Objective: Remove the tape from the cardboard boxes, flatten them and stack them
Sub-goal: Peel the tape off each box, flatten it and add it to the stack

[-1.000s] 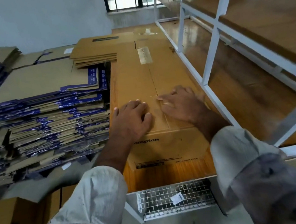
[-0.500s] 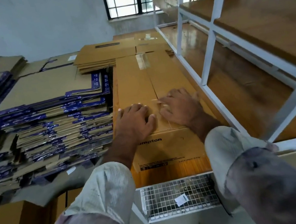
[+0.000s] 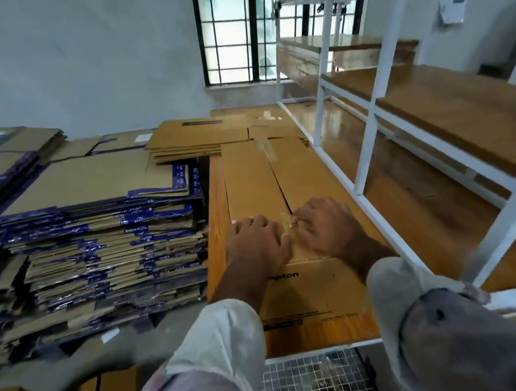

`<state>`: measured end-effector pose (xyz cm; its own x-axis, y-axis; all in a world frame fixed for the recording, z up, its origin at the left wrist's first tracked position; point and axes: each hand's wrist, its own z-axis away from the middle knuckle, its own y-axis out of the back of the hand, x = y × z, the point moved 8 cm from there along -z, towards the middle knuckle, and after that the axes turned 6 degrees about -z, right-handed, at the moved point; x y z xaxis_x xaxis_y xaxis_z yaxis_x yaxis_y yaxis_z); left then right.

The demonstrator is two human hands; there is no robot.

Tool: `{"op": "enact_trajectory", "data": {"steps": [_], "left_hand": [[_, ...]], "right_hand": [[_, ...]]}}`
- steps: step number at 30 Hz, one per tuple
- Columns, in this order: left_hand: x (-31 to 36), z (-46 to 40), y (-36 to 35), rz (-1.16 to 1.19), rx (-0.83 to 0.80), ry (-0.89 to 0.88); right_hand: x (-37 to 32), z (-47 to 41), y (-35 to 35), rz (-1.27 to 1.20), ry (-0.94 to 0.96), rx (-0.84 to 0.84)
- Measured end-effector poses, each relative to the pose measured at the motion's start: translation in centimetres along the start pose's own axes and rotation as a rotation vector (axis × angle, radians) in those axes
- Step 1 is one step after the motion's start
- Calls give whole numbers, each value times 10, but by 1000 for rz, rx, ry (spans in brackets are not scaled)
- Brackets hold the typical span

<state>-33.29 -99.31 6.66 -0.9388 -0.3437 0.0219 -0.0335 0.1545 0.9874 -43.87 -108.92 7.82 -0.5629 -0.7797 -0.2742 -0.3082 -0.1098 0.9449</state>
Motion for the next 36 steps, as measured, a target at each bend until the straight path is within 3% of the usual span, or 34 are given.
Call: {"op": "enact_trajectory", "data": {"steps": [3, 12, 23, 30, 36], "left_hand": [[0, 5, -1, 42, 79, -56], [3, 8, 2, -23, -42, -82], [3, 7, 3, -49, -5, -84], [4, 7, 5, -58, 20, -84], [1, 4, 3, -50, 10, -65]], "right_hand": [[6, -1, -1, -42, -5, 18], [9, -14, -4, -115, 44, 20], [9, -35, -4, -133, 168, 2], [-6, -50, 3, 231, 383, -115], [-42, -63, 1, 416, 557, -361]]}}
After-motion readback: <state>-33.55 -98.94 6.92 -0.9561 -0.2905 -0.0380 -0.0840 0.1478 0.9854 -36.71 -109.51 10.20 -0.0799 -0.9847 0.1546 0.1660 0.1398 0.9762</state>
